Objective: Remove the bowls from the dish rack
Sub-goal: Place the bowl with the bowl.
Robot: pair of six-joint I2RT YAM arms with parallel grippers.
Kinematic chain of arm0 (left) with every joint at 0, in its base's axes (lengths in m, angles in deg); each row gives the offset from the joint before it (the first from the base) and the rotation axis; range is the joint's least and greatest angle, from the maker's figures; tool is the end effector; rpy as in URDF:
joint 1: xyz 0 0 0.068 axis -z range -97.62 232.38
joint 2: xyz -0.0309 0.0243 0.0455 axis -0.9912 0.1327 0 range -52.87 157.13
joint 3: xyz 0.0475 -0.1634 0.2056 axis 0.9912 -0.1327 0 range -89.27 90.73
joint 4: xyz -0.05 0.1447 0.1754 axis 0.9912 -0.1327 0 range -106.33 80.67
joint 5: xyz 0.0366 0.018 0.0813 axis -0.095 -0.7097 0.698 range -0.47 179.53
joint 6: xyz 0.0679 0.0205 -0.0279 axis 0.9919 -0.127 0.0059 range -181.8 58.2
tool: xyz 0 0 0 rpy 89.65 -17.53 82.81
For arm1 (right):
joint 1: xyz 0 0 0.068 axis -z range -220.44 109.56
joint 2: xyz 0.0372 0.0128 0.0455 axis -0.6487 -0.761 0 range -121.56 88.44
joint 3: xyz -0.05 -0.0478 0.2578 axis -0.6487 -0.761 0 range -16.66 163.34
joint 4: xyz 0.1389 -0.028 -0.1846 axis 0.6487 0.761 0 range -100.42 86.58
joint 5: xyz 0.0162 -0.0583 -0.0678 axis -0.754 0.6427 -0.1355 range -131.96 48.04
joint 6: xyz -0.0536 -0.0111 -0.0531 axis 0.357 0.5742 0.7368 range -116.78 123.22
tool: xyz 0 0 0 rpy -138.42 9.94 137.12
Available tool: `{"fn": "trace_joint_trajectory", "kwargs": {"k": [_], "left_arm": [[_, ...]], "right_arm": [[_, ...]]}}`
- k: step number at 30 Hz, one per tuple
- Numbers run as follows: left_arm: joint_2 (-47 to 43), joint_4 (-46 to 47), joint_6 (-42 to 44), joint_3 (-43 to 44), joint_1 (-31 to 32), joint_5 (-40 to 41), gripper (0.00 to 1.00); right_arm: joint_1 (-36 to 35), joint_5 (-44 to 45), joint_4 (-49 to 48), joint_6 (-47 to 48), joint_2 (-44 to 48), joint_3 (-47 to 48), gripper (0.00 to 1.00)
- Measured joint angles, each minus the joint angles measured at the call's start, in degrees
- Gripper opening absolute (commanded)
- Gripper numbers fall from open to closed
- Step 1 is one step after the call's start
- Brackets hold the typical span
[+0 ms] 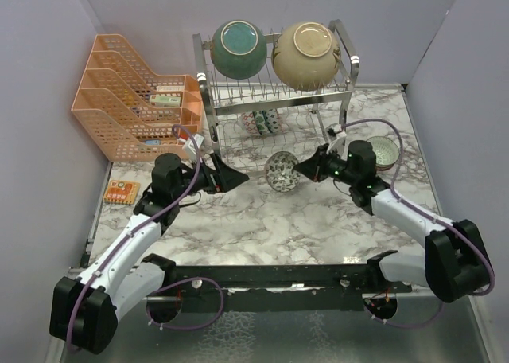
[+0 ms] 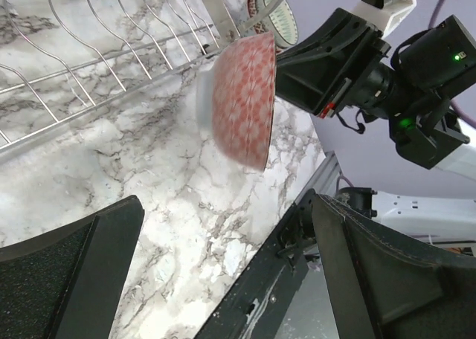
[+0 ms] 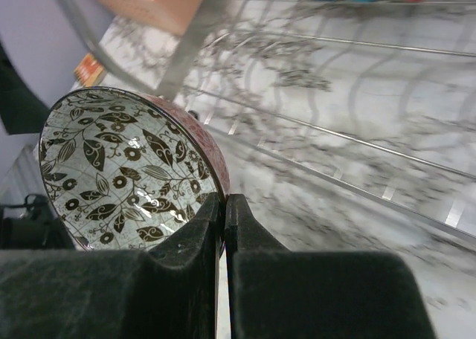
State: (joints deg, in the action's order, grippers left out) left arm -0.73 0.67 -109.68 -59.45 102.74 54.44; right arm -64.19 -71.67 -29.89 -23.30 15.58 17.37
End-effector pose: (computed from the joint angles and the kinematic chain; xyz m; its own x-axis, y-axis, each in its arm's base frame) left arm 0.1808 -0.1068 0.2642 -0.7359 -0.3742 -0.5643 0.3958 0.4384 -0.8069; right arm 0.2352 0.1385 0.2293 -0.6190 0.1515 -0.7706 -0.5603 0.6025 0.5685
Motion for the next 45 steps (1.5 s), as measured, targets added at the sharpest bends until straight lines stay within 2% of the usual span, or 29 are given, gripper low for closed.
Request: {"fn": "trace_joint_trajectory", "kwargs": {"k": [5, 8, 14, 22, 27, 32, 39, 45], "left_arm": [[-0.2, -3.3, 2.6, 2.1, -0.1, 1.6, 0.99], [-0.1, -4.6, 3.3, 2.1, -0.2, 2.2, 0.99], [2.7, -3.9, 3.5, 2.1, -0.4, 2.1, 0.99], [3.6, -3.5, 4.2, 2.1, -0.4, 2.1, 0.99], [4.0, 0.3, 3.2, 0.1, -0.4, 0.7, 0.99], [4.3, 1.0, 2.4, -1.4, -0.4, 0.2, 0.99], [3.8, 0.8, 2.9, -1.4, -0.5, 0.2, 0.99], [3.8, 0.8, 2.9, -1.4, -0.5, 0.2, 0.99]], "right_arm": [[8.1, 2.1, 7.4, 1.9, 7.1, -1.6, 0.02], [10.8, 6.8, 12.6, 2.2, 13.0, -3.4, 0.02], [13.6, 20.7, 22.1, -2.5, 21.8, -7.1, 0.02], [13.9, 40.4, 33.4, -12.3, 27.2, -6.4, 0.02], [14.1, 49.8, 39.6, -18.2, 25.0, -1.0, 0.02], [16.4, 55.6, 40.9, -19.9, 21.2, 4.5, 0.02], [29.4, 52.5, 40.7, -20.0, 13.0, 10.8, 0.02], [34.0, 47.6, 40.9, -22.3, 6.6, 15.3, 0.01]]}}
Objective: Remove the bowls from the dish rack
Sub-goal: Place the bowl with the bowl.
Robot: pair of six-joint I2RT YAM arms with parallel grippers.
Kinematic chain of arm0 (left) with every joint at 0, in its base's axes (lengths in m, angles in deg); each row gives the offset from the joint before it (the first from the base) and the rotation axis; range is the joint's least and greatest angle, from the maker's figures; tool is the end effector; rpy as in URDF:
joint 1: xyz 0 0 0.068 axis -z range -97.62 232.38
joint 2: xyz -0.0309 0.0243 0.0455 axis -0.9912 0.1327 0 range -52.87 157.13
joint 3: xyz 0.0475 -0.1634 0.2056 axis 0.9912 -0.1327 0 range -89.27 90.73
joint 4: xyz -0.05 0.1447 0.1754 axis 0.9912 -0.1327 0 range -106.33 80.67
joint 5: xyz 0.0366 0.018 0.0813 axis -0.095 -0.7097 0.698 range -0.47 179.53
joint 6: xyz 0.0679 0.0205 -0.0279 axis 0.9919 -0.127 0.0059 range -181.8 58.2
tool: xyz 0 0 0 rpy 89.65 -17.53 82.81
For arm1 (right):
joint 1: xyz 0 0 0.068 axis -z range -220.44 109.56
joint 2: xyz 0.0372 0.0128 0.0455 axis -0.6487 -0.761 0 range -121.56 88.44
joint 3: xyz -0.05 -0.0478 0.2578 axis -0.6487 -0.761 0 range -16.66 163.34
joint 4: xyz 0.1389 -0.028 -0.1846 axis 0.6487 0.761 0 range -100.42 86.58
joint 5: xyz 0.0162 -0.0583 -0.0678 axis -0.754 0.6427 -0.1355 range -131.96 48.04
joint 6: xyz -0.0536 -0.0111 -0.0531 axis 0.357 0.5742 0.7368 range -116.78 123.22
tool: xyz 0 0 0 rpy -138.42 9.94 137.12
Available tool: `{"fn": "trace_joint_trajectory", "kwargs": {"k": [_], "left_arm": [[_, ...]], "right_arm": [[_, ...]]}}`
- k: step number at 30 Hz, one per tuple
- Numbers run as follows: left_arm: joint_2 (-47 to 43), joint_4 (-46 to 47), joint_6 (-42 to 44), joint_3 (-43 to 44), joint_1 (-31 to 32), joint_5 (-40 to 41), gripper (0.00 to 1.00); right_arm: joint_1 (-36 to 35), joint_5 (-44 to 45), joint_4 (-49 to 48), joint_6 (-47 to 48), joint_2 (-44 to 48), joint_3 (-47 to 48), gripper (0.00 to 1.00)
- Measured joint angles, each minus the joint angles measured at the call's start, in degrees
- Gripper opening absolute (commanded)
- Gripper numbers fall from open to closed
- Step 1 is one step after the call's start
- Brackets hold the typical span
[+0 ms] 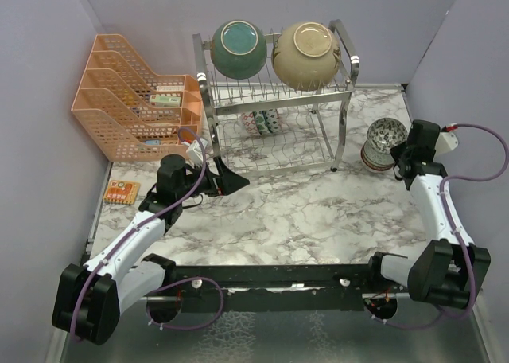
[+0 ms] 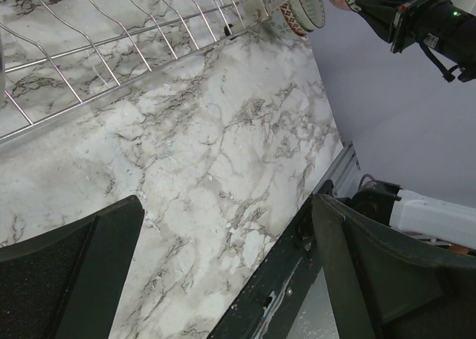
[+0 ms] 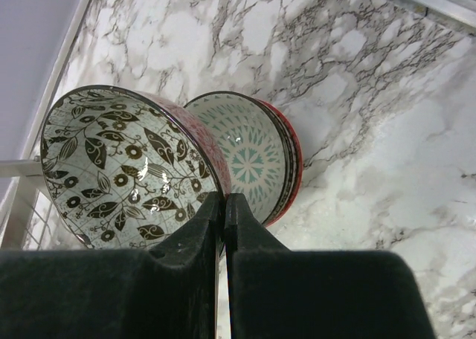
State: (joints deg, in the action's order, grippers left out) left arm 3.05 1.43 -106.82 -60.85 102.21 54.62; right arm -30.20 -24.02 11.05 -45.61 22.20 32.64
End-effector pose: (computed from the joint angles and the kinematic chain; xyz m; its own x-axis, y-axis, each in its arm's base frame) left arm 0.1895 -0.1077 0.2449 -0.7530 -0.3451 -0.5603 0.3695 0.4829 -0.7939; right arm 0.2370 -0.0631 0.2603 -0.0964 0.7453 -0.6598 0.7280 0.5048 0.4639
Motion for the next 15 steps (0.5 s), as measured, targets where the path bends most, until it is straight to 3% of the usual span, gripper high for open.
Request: {"fn": "trace_joint_trajectory", "kwargs": {"k": [15], "left_arm": [[1.1, 0.3, 0.2, -0.1, 0.0, 0.0, 0.99]], "right_arm": [[3.7, -4.0, 0.8, -2.1, -7.2, 3.6, 0.01]]}}
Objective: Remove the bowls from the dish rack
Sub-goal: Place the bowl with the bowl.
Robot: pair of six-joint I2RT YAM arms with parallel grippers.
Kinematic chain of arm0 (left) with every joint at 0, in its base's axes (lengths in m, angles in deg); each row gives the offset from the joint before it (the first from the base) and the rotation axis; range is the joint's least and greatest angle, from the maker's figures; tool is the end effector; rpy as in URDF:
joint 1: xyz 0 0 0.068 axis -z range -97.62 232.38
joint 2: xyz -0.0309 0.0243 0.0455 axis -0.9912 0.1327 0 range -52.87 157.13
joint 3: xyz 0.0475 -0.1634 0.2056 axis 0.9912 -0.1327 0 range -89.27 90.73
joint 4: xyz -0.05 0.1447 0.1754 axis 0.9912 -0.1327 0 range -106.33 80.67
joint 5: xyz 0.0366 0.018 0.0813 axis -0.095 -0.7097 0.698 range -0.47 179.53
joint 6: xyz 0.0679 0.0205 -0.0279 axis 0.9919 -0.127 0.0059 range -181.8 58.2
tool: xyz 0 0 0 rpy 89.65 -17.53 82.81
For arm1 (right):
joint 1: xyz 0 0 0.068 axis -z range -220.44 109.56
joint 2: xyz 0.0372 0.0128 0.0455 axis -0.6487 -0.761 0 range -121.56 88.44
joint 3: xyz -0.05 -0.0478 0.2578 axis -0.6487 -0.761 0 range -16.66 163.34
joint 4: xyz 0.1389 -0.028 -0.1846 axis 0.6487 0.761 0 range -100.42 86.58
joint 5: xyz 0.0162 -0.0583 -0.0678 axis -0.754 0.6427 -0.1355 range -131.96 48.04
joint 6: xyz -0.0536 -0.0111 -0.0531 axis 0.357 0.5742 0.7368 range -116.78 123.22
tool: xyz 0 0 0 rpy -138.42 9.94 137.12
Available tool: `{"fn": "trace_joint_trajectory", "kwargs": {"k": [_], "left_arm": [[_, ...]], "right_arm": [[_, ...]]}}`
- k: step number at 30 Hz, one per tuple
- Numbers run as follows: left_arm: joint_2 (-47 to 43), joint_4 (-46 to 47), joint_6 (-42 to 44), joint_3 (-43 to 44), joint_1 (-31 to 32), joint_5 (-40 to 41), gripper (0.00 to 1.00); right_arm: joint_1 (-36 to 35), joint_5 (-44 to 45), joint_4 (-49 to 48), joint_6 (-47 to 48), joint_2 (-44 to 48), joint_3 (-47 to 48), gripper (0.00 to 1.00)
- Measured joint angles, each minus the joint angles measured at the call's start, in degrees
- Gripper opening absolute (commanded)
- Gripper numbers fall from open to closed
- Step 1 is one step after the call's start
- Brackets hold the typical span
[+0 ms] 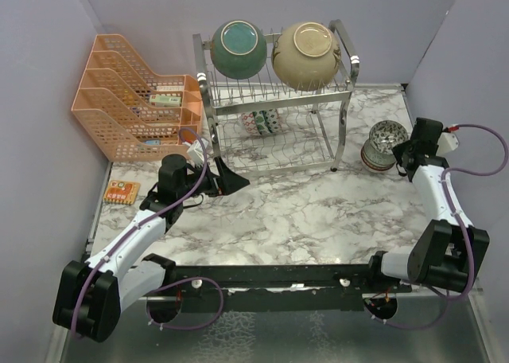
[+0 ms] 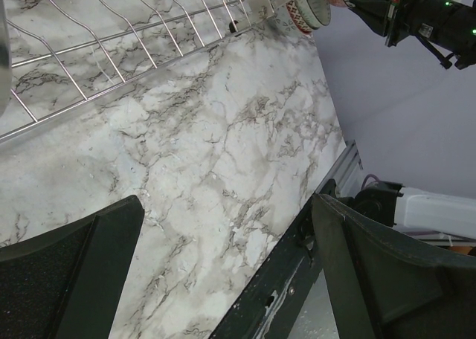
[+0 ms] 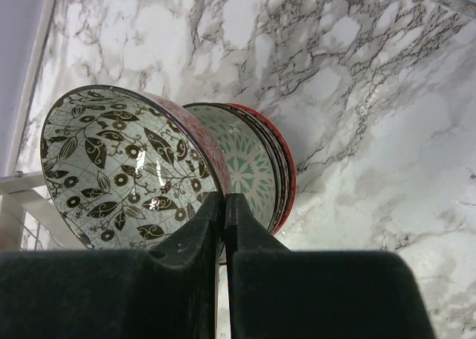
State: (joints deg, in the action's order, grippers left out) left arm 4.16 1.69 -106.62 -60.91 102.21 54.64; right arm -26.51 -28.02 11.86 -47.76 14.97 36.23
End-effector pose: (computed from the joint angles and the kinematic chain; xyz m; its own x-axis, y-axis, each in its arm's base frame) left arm 0.1920 -0.1086 0.2413 -0.7599 -0.3406 -0.5537 0.3601 0.4886 -0.7947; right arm 0.2566 -0.0797 0.2486 -0.1009 0.8020 -0.5887 0.7680 0.4389 0.4663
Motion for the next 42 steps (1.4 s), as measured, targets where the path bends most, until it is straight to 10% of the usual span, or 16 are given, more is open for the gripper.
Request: {"fn": "trace_joint_trajectory", "kwargs": {"k": [17, 42], "left_arm": [[0.3, 0.0, 0.4, 0.0, 0.0, 0.0, 0.99], [0.2, -0.1, 0.6, -1.6, 0.0, 0.0, 0.99]], "right_arm": [[0.1, -2.0, -1.8, -0.4, -3.8, -3.6, 0.01], [0.3, -3.3, -3.1, 2.3, 1.4, -2.6, 0.52]]}}
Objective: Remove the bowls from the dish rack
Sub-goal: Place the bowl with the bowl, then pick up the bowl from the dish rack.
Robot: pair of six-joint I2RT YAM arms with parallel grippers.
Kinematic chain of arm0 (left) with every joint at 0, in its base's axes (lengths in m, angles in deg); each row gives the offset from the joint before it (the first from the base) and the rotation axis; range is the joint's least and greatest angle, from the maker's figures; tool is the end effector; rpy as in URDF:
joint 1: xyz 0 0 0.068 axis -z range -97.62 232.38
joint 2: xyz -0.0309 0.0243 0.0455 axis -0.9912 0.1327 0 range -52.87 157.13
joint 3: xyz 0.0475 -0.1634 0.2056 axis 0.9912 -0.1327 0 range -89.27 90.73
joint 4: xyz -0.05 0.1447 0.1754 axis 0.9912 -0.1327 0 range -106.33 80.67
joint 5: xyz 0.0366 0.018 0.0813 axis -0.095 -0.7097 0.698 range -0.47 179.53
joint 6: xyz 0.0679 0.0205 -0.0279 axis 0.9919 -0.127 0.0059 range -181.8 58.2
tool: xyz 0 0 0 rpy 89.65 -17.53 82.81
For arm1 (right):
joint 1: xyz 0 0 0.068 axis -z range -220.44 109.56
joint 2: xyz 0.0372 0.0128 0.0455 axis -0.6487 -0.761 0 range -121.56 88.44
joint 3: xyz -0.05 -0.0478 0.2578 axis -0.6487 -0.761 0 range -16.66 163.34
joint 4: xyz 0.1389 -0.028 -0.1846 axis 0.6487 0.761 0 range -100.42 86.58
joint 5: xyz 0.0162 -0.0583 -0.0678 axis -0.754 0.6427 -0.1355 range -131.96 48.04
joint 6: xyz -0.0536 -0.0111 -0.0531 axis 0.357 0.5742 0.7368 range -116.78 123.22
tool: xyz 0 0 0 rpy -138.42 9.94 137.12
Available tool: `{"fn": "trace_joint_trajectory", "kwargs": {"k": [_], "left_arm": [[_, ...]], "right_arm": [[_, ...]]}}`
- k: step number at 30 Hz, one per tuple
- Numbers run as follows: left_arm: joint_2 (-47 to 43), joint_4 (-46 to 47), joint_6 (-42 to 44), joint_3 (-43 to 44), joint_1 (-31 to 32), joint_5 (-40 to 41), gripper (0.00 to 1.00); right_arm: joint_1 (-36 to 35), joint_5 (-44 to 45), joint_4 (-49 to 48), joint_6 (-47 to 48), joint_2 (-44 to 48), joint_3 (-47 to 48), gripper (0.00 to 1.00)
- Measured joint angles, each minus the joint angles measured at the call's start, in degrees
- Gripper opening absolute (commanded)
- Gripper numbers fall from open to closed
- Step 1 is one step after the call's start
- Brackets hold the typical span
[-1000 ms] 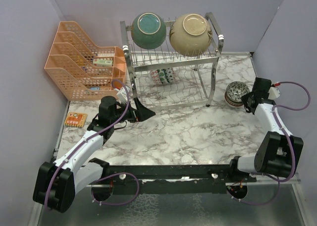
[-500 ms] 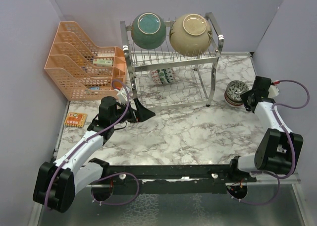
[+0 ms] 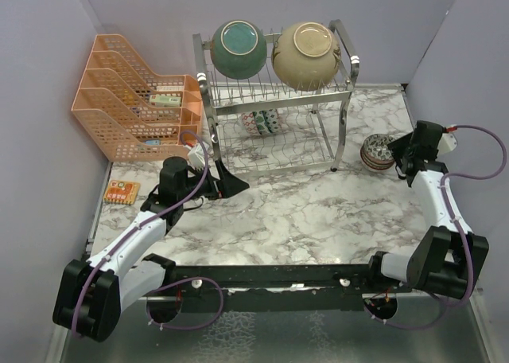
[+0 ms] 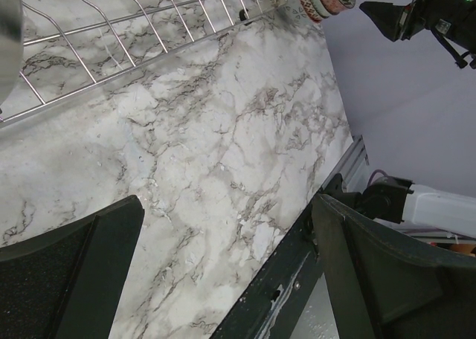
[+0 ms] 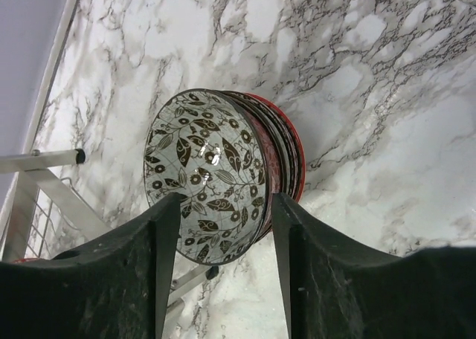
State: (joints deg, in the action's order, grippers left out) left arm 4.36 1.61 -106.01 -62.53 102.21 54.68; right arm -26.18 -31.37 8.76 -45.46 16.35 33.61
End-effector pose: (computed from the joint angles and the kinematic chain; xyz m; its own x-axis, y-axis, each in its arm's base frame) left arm 0.1898 -0.1078 0.2309 -0.7730 -0.3295 -0.5422 0.3432 0.5015 -0.7942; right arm 0.2544 -0.0769 0.2448 -0.1370 0.7967 -0.5887 0.7263 0.4849 0.4872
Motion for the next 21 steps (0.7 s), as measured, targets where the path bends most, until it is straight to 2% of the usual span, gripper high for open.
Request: {"fn": "trace_joint_trajectory", "kwargs": {"k": [4, 6, 12, 15, 21], "left_arm": [[-0.1, 0.0, 0.0, 0.0, 0.0, 0.0, 0.99], [-0.4, 0.0, 0.0, 0.0, 0.0, 0.0, 0.99], [-3.2, -3.6, 1.3, 0.9, -0.8, 3.0, 0.99], [-5.2, -5.8, 1.8, 2.6, -4.4, 3.8, 0.99], [-7.8, -8.0, 1.5, 3.8, -15.5, 4.4, 0.99]], "right_arm": [[0.0, 0.0, -0.2, 0.5, 1.5, -0.7, 0.34], [0.0, 0.0, -0.4, 0.6, 2.5, -1.4, 0.31], [0.0, -3.2, -3.1, 1.0, 5.8, -4.7, 0.31], [0.0, -6.6, -5.4, 2.1, 7.9, -7.4, 0.33], [0.0, -15.9, -13.0, 5.3, 16.2, -14.7, 0.49]]}}
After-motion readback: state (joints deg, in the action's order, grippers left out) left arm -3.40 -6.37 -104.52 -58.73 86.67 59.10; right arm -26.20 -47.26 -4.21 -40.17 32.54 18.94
